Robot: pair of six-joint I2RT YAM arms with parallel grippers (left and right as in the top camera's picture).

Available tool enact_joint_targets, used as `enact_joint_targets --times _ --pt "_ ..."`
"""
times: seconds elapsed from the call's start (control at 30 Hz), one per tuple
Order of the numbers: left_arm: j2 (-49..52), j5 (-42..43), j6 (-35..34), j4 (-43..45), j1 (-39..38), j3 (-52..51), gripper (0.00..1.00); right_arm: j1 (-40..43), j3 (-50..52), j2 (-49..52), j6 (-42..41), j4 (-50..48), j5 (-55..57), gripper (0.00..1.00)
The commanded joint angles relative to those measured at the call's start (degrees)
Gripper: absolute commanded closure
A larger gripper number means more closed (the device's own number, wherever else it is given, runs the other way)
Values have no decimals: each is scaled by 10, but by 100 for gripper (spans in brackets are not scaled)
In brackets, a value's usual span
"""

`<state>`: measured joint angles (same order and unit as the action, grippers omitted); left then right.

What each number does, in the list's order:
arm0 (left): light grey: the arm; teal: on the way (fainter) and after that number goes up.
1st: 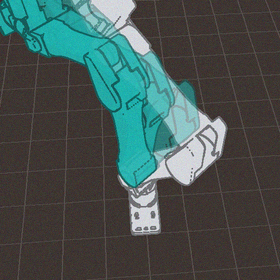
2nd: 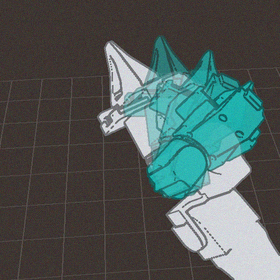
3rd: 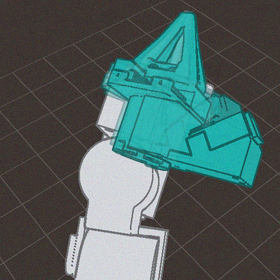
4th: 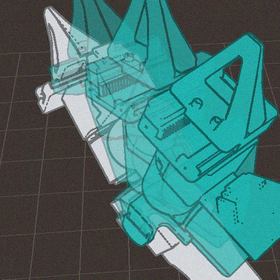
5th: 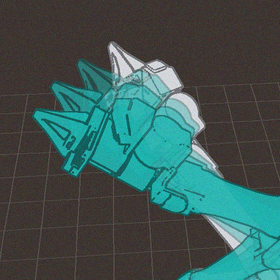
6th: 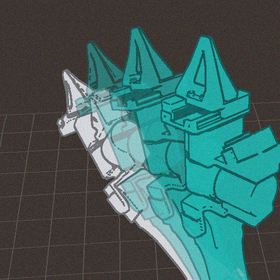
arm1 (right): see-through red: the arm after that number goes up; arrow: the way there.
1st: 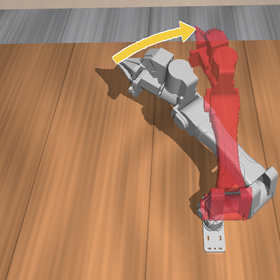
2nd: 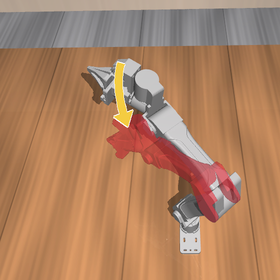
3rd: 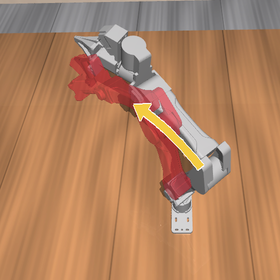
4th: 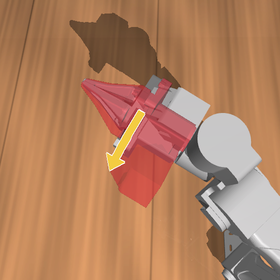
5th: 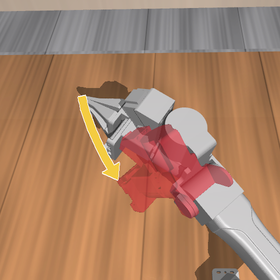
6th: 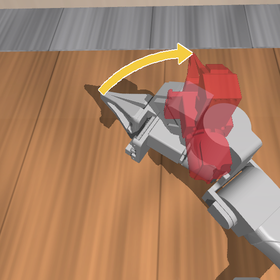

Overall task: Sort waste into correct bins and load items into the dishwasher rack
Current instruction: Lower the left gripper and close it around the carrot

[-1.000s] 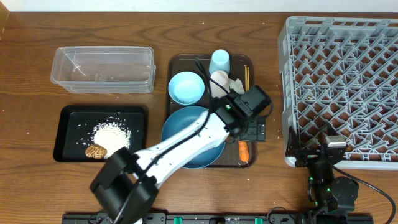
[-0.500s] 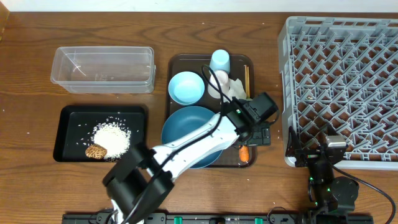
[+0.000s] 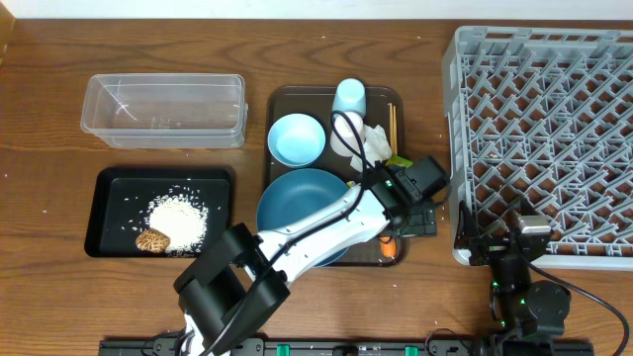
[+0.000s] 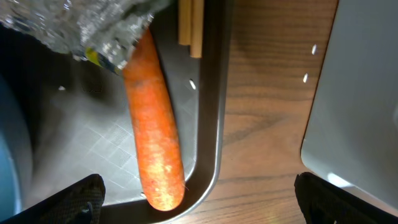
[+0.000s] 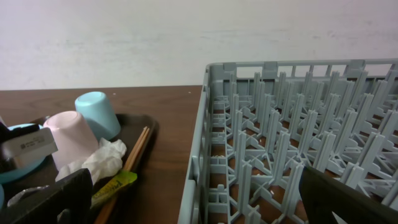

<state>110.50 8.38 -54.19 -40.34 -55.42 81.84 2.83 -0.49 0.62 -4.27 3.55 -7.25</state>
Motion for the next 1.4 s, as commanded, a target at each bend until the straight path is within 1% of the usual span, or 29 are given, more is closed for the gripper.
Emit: enact_joint_targets --times 0.0,0.33,0.43,0.47,0.57,0.97,1.1,1.37 --pt "16 -36 -6 -1 -2 -3 2 10 2 -3 1 1 1 1" --pt "48 -76 -6 0 -1 -4 1 10 2 -3 1 1 1 1" --pt "62 -76 -6 0 1 -4 0 10 2 -3 1 1 1 1" --pt "65 -76 -6 0 1 -4 4 10 2 -3 1 1 1 1" --pt "71 -76 -6 2 1 -4 5 10 2 -3 1 1 1 1" --pt "70 -69 -6 4 4 -4 6 10 2 -3 1 1 1 1" --pt "66 -49 -5 0 13 -4 6 10 2 -3 1 1 1 1" --pt "62 -50 -5 -16 33 -4 7 10 2 -3 1 1 1 1"
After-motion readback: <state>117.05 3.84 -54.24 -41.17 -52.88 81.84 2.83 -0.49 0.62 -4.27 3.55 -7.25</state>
